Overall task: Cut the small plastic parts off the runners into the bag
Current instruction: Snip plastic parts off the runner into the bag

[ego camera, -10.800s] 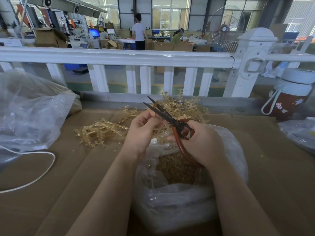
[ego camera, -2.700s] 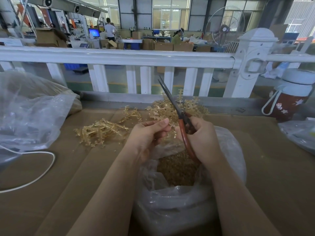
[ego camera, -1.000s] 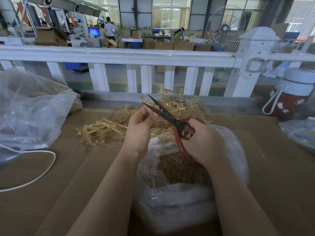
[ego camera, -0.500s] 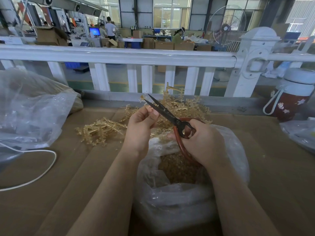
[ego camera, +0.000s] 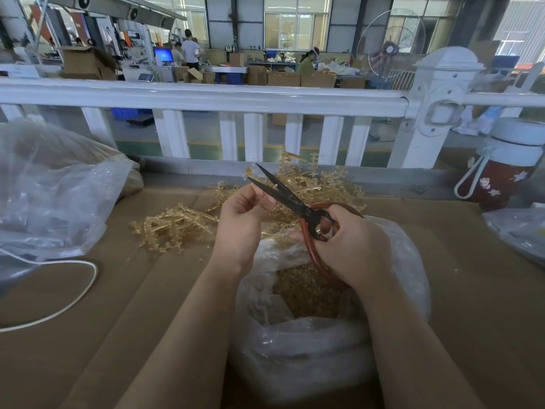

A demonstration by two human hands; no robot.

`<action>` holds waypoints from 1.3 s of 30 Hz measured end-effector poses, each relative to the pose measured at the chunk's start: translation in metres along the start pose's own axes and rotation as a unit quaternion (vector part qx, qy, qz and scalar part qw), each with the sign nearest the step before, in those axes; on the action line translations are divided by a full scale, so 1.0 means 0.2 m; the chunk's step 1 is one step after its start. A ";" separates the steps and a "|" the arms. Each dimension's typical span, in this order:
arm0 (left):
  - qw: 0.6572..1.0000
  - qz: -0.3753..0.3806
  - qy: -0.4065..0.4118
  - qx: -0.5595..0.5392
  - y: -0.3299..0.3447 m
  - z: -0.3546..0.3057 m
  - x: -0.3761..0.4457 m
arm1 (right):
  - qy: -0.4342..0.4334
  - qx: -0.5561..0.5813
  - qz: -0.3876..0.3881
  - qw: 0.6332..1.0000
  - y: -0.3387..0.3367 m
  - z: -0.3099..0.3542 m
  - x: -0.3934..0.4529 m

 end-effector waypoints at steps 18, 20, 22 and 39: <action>1.000 -0.025 -0.015 0.011 -0.02 0.03 0.03 | 0.000 0.015 -0.011 1.000 0.01 0.00 0.00; 0.999 -0.029 -0.022 0.008 -0.02 0.03 0.02 | 0.001 0.014 -0.005 1.000 0.01 -0.01 0.00; 0.999 -0.027 -0.030 0.005 -0.02 0.03 0.02 | -0.001 0.009 -0.003 1.000 0.02 -0.02 0.00; 0.988 -0.013 -0.150 0.025 -0.01 0.10 0.00 | 0.103 0.072 0.036 0.991 0.07 -0.06 0.01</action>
Point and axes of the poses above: each hand's wrist, its own x-axis towards the middle knuckle, its own y-axis out of the palm, z = x × y, the point moved 6 cm from there along x, towards the middle knuckle, and after that the axes turned 15 degrees about -z, right-handed, at the moved point
